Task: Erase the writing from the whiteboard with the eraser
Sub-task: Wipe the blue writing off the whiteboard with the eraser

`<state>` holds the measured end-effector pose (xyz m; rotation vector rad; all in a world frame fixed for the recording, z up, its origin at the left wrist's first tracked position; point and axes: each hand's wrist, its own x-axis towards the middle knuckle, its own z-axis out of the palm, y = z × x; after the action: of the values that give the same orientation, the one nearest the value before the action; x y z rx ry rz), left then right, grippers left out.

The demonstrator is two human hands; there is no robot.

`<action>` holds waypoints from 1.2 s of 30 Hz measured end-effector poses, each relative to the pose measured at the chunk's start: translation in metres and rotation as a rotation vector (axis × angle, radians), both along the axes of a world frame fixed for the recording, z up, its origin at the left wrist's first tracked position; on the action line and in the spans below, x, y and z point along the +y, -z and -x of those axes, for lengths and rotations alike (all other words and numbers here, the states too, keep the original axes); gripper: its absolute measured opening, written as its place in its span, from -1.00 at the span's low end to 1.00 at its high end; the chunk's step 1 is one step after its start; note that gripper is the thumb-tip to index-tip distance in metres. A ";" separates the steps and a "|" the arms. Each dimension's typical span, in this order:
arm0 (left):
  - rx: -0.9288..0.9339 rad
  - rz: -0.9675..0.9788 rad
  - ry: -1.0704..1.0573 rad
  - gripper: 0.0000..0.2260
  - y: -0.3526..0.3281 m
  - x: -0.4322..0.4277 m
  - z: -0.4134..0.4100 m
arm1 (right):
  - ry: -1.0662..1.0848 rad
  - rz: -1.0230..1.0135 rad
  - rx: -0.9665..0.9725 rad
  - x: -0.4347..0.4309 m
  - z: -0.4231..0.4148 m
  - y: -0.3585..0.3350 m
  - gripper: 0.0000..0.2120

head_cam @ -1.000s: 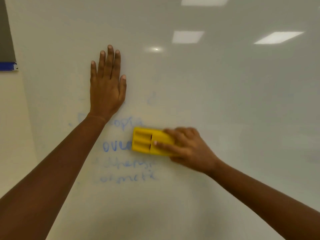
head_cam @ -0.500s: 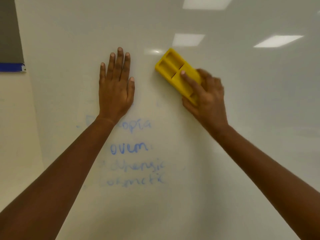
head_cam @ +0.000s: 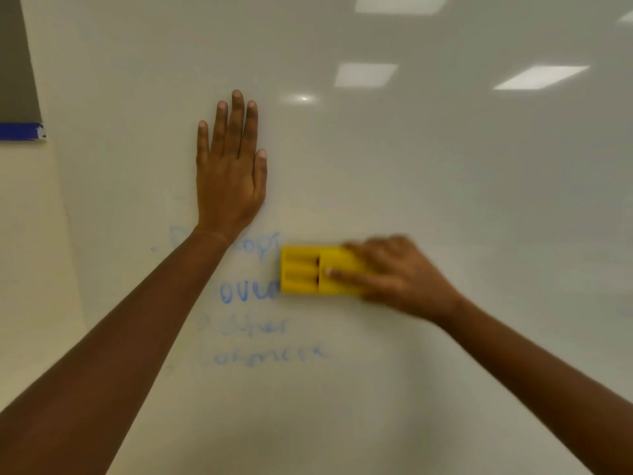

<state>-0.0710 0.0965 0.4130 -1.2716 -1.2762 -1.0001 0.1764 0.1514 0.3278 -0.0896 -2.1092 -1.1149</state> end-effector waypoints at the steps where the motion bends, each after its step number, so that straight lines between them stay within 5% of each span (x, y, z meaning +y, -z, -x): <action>1: 0.000 0.002 -0.006 -0.52 0.000 0.000 0.000 | 0.008 0.024 0.123 0.002 -0.001 -0.018 -0.65; 5: 0.001 0.004 -0.014 -0.53 0.000 -0.001 0.000 | 0.040 0.149 0.554 0.007 0.000 -0.060 -0.58; 8: 0.000 0.002 -0.012 -0.53 0.001 -0.001 -0.001 | -0.003 0.216 0.596 0.004 0.009 -0.040 -0.54; 16: -0.008 0.004 0.006 -0.52 -0.001 -0.002 0.000 | -0.028 0.049 -0.098 0.002 0.006 0.098 -0.70; 21: -0.014 0.015 0.002 -0.53 0.000 -0.003 0.000 | -0.039 -0.064 -0.323 0.009 -0.006 0.073 -0.70; 30: -0.011 -0.002 -0.007 -0.53 0.000 -0.002 -0.001 | -0.025 0.153 0.475 0.013 -0.003 -0.045 -0.54; 33: -0.012 -0.004 -0.009 -0.53 0.001 -0.002 -0.001 | -0.051 0.208 0.482 0.008 0.008 -0.024 -0.55; 36: -0.015 0.008 -0.008 -0.54 0.000 -0.003 -0.002 | -0.067 0.160 0.240 0.002 0.016 0.024 -0.53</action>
<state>-0.0688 0.0938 0.4134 -1.2668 -1.2965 -1.0016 0.1608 0.1535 0.3043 -0.2157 -1.9669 -0.8503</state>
